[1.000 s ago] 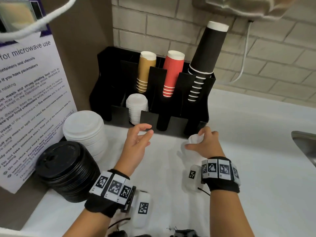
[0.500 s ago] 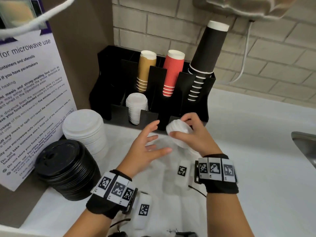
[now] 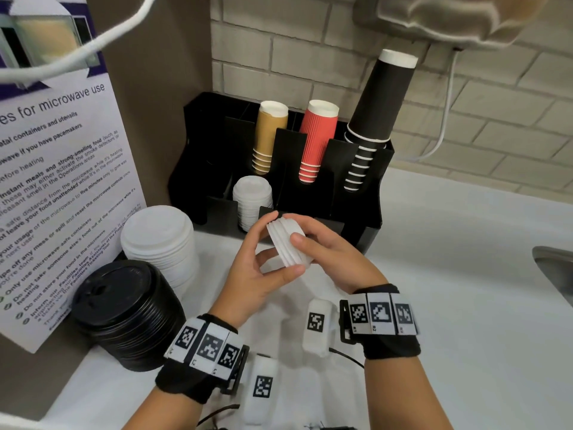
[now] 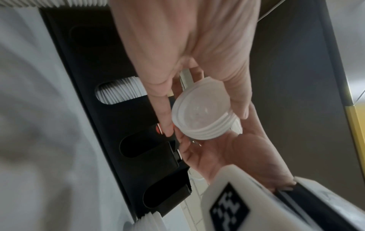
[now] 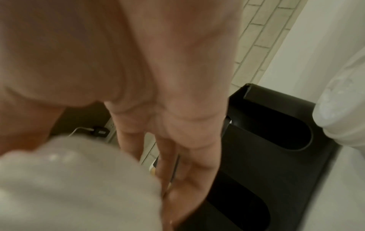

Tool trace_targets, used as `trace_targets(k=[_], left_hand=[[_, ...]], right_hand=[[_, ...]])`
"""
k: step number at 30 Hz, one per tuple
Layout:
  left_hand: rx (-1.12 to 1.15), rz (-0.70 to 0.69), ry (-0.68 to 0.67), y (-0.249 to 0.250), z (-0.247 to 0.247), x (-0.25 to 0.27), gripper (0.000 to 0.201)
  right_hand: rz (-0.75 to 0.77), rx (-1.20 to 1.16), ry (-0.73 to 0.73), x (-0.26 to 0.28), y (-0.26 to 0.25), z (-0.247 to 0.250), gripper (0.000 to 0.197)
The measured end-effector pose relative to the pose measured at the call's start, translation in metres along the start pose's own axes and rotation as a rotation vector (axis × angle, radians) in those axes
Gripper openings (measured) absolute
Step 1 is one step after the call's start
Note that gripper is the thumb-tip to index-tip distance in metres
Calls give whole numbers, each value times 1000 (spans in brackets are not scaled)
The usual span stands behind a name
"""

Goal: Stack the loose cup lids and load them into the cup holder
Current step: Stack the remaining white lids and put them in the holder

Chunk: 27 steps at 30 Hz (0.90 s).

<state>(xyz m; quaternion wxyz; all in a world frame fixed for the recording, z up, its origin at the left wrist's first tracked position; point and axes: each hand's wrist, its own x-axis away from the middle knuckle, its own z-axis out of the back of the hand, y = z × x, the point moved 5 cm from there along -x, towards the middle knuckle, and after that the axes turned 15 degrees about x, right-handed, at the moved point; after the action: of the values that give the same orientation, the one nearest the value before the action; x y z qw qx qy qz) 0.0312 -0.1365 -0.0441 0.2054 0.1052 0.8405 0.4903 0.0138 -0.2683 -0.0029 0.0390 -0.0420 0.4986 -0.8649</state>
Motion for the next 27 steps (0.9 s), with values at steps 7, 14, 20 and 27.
trace_targets(k=[7,14,20,27], left_hand=[[-44,33,18,-1,0,-1,89],[-81,52,14,-1,2,-4,91],[-131,39,35,2,8,-8,93],[-52,-10,198,5,27,-7,101]], right_hand=[[21,29,-19,2,-5,8,41],[20,-1,1,-1,-3,11,53],[48,83,34,-10,-3,7,55],[120,122,165,-47,-27,14,59]])
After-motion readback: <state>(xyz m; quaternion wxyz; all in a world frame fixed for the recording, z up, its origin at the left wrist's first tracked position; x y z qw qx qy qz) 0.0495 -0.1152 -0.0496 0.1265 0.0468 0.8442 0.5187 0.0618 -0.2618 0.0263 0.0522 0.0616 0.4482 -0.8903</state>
